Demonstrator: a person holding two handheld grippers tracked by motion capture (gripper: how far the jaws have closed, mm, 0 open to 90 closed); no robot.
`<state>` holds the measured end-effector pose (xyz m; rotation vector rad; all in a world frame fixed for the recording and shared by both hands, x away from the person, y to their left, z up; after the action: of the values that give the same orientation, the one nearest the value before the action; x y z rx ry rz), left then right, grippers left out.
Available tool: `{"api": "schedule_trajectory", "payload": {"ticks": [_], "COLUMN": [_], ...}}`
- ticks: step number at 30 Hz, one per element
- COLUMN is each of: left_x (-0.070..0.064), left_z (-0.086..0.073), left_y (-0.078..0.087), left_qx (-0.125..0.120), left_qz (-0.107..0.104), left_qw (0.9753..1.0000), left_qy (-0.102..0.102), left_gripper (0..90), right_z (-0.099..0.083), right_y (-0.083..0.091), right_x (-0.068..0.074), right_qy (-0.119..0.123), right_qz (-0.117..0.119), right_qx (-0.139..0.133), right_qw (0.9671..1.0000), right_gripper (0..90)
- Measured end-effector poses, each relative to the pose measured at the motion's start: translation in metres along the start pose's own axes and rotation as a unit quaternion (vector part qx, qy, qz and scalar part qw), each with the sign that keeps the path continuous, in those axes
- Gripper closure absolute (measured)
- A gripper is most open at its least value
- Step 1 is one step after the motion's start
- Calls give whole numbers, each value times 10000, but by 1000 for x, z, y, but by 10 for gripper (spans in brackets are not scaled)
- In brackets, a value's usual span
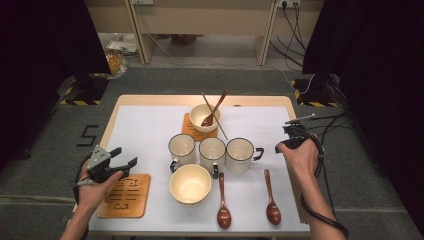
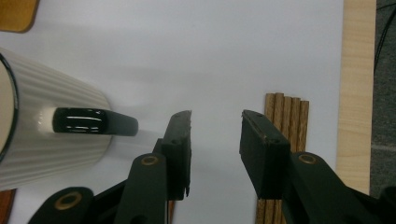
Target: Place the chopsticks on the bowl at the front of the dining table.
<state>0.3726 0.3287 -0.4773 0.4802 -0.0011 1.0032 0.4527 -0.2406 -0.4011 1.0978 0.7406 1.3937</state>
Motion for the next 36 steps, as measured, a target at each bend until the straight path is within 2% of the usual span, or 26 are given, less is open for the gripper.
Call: {"api": "schedule_trajectory", "payload": {"ticks": [36], "left_x": [-1], "left_z": [0], "left_y": [-1], "left_qx": [-7], "left_qz": [1], "left_qw": [10000], "left_qy": [8], "left_gripper": [232], "right_z": [-24], "right_y": [-37], "right_x": [-35], "right_qy": [-305], "right_qz": [-372], "right_qx": [417], "right_qw": [9980], "right_gripper": [650]}}
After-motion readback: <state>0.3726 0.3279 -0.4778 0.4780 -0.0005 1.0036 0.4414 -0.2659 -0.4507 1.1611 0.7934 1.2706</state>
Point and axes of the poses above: each handheld gripper's, and its own axes: y roughly backward along the jaws, z roughly out of its top, x roughly to its left, the point moved 1 cm from there along -y, roughly forward along the jaws, and after that the axes turned 14 degrees about -y, right-handed, at the moved point
